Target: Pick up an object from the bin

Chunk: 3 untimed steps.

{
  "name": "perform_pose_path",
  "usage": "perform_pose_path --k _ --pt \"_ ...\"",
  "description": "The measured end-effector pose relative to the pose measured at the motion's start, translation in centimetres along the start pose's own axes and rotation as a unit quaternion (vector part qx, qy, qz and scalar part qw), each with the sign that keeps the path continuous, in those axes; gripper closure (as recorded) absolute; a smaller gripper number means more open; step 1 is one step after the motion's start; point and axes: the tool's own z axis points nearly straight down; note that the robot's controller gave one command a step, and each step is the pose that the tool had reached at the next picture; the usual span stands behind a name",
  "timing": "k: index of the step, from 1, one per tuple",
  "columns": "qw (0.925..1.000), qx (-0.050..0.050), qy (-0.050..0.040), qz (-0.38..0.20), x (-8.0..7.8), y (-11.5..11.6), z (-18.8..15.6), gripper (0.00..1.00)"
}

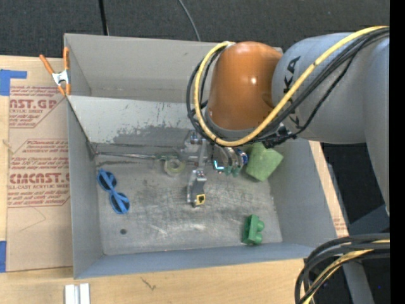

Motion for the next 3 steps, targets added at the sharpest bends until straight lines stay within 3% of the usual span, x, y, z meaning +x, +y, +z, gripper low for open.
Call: perform_pose_path --k 1,2,3 --pt "1.0 0.002 0.0008 0.008 2.0 -8.4 8.5 0.0" --pt "0.9991 -0.001 -0.0033 0.043 -3.3 -9.0 12.4 0.0" --pt "0.9951 -0.001 -0.0139 0.098 0.9 -6.8 12.1 0.0"
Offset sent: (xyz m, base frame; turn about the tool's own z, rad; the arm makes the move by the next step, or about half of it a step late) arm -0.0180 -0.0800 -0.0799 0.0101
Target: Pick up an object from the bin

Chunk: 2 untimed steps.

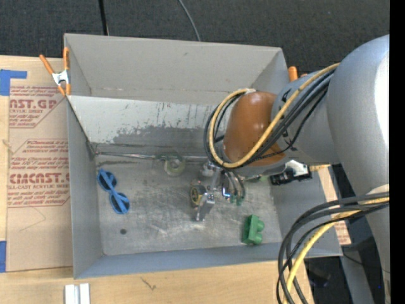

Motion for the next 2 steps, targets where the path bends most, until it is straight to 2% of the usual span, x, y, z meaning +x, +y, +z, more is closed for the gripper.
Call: perform_pose_path --k 1,2 --pt "1.0 0.0 0.0039 0.0 0.0 0.0 -0.1 1.0" --pt "0.9997 0.001 0.0066 0.022 -1.3 0.1 -15.0 1.0"
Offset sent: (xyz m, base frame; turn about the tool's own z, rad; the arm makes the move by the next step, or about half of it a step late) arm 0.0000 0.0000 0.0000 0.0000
